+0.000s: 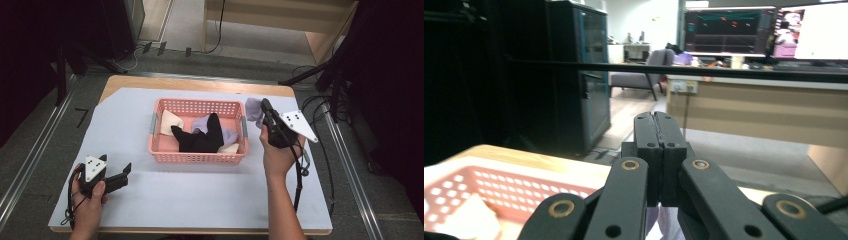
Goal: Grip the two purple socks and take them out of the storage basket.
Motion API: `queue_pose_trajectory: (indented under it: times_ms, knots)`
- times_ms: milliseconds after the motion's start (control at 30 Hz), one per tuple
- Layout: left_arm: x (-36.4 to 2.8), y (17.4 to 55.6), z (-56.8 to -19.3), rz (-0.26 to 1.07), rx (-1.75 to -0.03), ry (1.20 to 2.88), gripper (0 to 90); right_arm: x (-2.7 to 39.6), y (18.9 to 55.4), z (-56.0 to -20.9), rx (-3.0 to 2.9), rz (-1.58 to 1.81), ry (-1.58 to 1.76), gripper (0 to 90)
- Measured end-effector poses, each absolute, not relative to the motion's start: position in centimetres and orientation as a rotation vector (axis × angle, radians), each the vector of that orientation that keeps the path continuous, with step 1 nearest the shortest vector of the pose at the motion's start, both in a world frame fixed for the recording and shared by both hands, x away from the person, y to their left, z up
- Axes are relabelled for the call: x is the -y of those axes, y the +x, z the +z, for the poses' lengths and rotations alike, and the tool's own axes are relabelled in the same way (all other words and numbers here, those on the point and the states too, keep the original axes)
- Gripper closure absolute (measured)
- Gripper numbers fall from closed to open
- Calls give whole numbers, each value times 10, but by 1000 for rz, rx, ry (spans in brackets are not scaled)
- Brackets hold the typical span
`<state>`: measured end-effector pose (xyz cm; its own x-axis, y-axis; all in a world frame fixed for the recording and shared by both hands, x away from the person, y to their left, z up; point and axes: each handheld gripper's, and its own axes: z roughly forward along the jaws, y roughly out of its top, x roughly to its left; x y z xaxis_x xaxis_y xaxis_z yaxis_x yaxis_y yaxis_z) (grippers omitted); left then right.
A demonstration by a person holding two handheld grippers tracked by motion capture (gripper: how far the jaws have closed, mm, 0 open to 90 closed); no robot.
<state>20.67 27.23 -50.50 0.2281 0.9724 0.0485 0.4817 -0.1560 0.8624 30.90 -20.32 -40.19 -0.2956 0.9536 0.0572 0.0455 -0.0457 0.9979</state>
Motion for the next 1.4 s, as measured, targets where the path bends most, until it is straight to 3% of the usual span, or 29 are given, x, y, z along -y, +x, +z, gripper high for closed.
queue_pose_trajectory:
  times_ms: [267, 300, 367, 400, 867, 1400]
  knots:
    - [-272, 206, -505, 835, -1354, 1760, 158, 233, 309, -437, -1444, 1318, 1240, 898]
    - [-272, 206, -505, 835, -1354, 1761, 158, 235, 309, -441, -1446, 1307, 1272, 856]
    - [-272, 206, -505, 834, -1355, 1760, 159, 237, 309, -449, -1430, 1326, 1323, 688]
    - [-272, 207, -505, 834, -1355, 1759, 159, 235, 309, -451, -1441, 1328, 1344, 656]
    - [-273, 206, -505, 829, -1354, 1764, 158, 145, 315, -465, -1933, 1243, 1211, 654]
    - [-272, 207, -505, 830, -1350, 1763, 159, 122, 337, -463, -2125, 911, 1282, 642]
